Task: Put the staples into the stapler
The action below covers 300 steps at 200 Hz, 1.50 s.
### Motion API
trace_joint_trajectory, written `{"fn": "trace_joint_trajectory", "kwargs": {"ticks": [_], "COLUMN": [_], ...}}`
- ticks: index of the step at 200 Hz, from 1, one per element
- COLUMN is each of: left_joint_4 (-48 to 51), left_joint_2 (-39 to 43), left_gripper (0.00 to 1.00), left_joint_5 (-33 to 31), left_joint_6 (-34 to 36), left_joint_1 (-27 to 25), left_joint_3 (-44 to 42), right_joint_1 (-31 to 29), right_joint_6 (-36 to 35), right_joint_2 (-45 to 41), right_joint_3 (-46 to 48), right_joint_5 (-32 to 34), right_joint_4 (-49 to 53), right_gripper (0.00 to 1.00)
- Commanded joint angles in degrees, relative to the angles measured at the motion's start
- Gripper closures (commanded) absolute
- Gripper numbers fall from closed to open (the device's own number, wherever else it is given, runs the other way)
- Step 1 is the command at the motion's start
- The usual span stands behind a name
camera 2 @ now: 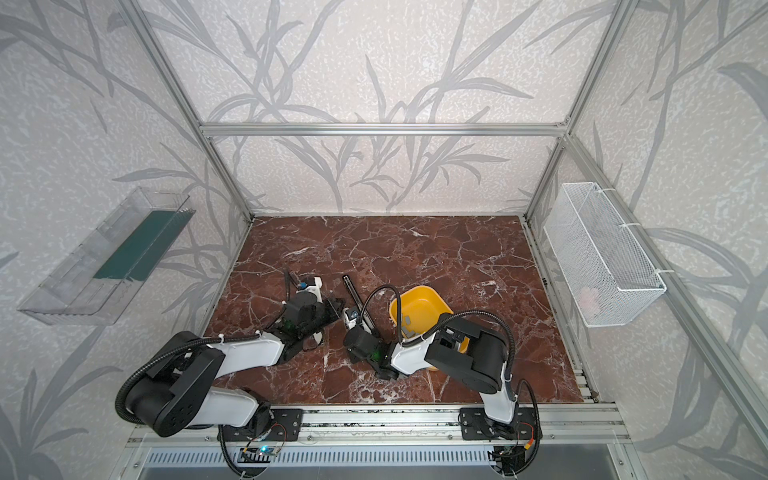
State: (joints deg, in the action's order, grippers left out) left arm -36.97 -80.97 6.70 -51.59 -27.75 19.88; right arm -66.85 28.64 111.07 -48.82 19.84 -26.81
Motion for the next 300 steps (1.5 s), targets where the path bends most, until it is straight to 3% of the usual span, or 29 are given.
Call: {"fn": "trace_joint_trajectory", "kwargs": {"ticks": [1, 77, 173, 205, 232, 251, 300], "left_joint_4": [-6.0, -7.9, -3.7, -3.2, -2.7, -2.8, -0.8], "left_joint_2": [-1.9, -1.6, 2.2, 3.7, 4.0, 3.9, 5.4], "left_gripper": [0.97, 1.00, 1.00, 1.00, 1.00, 1.00, 1.00], "left_joint_5": [-1.0, -5.1, -6.9, -6.4, -6.8, -6.2, -6.7], "left_joint_6": [-2.3, -4.6, -1.3, -0.6, -0.5, -0.2, 0.8], "left_joint_1": [-0.8, -1.3, -1.5, -1.4, -1.4, -1.5, -1.4], "left_joint_3": [-1.7, -4.7, -3.8, -3.7, -3.6, -3.3, -2.8], "right_joint_1": [0.6, 0.6, -1.6, -3.2, -3.3, -3.1, -0.7], "right_joint_6": [0.6, 0.8, -3.1, -4.2, -4.7, -5.8, -6.2], "right_joint_2": [3.1, 0.5, -12.9, -20.0, -22.8, -22.0, -15.0], "right_joint_3": [1.5, 3.1, 4.3, 4.5, 1.9, -0.9, -8.4], "right_joint_5": [-2.9, -3.9, -2.4, -1.3, 0.1, 1.7, 1.8], "right_joint_4": [8.3, 6.5, 11.4, 13.6, 17.5, 20.1, 24.2], "right_gripper": [0.78, 0.74, 0.47, 0.50, 0.63, 0.68, 0.70]}}
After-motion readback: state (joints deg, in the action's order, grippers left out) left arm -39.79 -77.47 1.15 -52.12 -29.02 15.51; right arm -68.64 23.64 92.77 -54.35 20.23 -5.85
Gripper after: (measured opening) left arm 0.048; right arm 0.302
